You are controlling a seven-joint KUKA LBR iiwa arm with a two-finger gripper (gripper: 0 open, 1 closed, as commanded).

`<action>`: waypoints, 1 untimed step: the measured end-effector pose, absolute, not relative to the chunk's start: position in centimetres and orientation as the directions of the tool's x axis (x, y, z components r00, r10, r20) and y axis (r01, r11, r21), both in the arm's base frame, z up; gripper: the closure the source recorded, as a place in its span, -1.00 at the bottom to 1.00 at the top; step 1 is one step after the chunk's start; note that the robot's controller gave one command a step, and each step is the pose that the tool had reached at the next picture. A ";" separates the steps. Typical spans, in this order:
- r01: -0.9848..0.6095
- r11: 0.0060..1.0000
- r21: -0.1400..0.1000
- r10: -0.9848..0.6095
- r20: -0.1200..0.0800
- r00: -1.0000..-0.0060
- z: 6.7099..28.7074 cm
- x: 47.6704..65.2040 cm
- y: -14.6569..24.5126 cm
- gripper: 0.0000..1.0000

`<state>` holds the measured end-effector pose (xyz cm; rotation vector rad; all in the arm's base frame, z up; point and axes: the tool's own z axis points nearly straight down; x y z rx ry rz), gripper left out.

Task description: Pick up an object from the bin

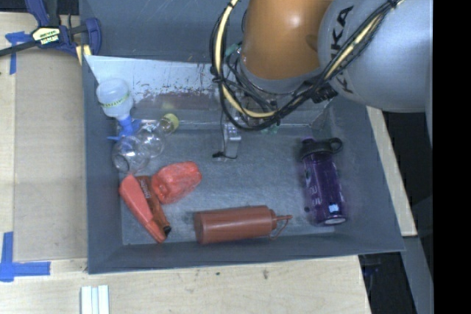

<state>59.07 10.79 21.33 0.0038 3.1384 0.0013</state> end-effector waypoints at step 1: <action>0.003 1.000 0.001 0.003 -0.003 -1.000 21.3 59.1 10.8 -1.00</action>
Offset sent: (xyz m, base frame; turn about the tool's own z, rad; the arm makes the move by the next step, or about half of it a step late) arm -0.0244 0.0343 -0.0688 -0.0231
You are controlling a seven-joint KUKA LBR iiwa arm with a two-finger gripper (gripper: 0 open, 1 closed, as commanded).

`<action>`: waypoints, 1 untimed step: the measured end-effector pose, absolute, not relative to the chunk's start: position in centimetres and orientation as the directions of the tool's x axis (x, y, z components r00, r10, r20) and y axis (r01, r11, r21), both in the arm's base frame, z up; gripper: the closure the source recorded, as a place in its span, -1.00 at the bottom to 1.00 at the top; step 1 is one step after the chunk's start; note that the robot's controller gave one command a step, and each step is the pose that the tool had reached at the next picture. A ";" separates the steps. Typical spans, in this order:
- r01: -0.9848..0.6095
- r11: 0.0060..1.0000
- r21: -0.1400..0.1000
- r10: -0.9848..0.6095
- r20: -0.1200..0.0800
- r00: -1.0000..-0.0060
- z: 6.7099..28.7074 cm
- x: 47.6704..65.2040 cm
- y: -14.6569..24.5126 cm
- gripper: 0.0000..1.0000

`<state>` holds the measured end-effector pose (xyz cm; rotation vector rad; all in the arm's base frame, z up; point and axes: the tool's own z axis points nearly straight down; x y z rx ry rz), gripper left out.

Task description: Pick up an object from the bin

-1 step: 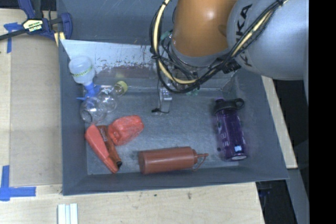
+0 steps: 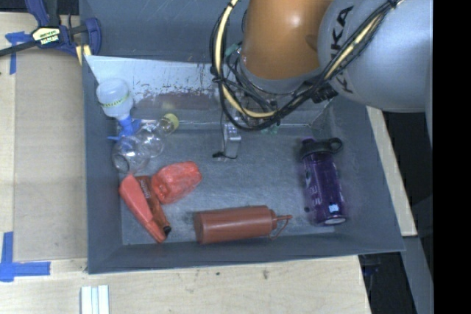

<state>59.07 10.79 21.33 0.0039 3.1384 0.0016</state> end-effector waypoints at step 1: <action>-0.013 1.000 0.001 -0.013 -0.009 -1.000 16.8 57.6 13.0 -1.00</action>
Offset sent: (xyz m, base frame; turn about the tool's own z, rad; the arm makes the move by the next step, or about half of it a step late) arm -0.0277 0.0446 -0.0884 -0.0123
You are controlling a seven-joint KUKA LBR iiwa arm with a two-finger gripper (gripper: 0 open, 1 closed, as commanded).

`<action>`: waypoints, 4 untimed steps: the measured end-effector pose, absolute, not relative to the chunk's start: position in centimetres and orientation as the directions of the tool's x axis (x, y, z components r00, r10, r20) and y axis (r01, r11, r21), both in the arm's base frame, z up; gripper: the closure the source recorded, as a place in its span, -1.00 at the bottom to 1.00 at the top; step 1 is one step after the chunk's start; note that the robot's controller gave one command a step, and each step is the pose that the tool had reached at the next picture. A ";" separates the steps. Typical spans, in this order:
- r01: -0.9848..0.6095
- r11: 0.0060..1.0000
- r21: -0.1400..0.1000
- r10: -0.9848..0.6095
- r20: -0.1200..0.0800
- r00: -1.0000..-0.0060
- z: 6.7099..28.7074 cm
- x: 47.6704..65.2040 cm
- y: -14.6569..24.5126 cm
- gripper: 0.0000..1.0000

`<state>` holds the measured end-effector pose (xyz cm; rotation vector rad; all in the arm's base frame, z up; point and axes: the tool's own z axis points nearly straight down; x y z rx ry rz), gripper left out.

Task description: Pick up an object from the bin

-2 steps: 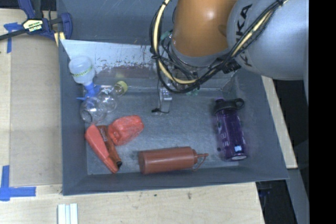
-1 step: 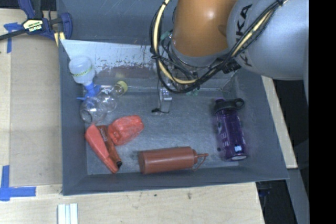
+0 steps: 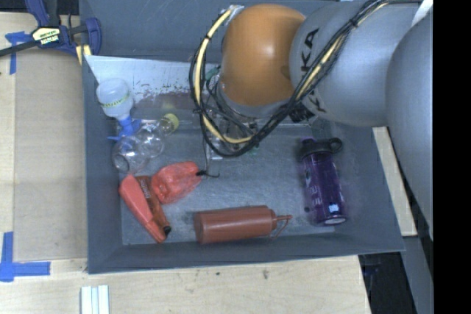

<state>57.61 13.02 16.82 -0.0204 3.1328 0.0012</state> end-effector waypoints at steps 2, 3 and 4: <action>-0.184 0.983 -0.004 -0.184 -0.009 -0.983 9.8 55.9 18.0 1.00; -0.184 0.983 -0.004 -0.184 -0.009 -0.983 9.8 55.9 18.0 1.00; -0.253 0.968 -0.012 -0.253 -0.023 -0.967 9.2 55.6 18.9 1.00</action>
Offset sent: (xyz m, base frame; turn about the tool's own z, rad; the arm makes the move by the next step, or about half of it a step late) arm -0.0209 0.0530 -0.0734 -0.1754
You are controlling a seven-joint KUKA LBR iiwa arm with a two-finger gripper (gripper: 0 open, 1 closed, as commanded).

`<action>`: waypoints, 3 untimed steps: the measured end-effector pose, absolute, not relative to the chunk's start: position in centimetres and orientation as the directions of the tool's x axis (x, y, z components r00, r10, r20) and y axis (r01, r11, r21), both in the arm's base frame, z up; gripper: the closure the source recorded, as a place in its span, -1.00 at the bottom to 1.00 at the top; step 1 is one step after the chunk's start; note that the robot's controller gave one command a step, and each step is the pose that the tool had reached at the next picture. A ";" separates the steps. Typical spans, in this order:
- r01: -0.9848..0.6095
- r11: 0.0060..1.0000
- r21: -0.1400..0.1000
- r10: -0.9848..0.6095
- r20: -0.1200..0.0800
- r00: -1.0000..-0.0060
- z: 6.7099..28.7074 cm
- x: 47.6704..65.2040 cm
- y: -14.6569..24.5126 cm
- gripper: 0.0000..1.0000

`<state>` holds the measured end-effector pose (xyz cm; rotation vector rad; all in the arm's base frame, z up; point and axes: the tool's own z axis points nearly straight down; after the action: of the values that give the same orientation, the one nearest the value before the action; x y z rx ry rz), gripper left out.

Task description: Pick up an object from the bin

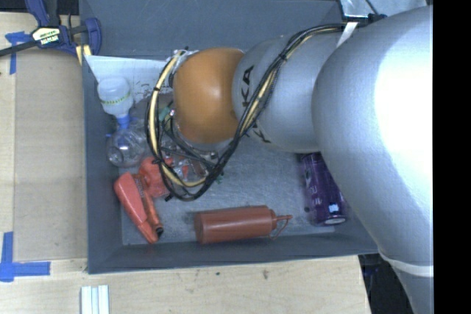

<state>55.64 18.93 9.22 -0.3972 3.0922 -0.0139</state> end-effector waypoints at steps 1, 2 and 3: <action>-0.307 0.952 -0.003 -0.307 -0.010 -0.952 10.7 54.9 19.6 1.00; -0.284 0.959 0.003 -0.284 0.012 -0.959 8.9 58.0 17.6 1.00; -0.281 0.960 -0.002 -0.281 -0.007 -0.960 9.2 58.0 17.6 1.00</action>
Offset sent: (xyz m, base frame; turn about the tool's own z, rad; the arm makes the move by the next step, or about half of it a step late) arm 0.0319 -0.0228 -0.0222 -0.0229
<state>57.97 17.63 9.15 -0.4445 3.1024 -0.0016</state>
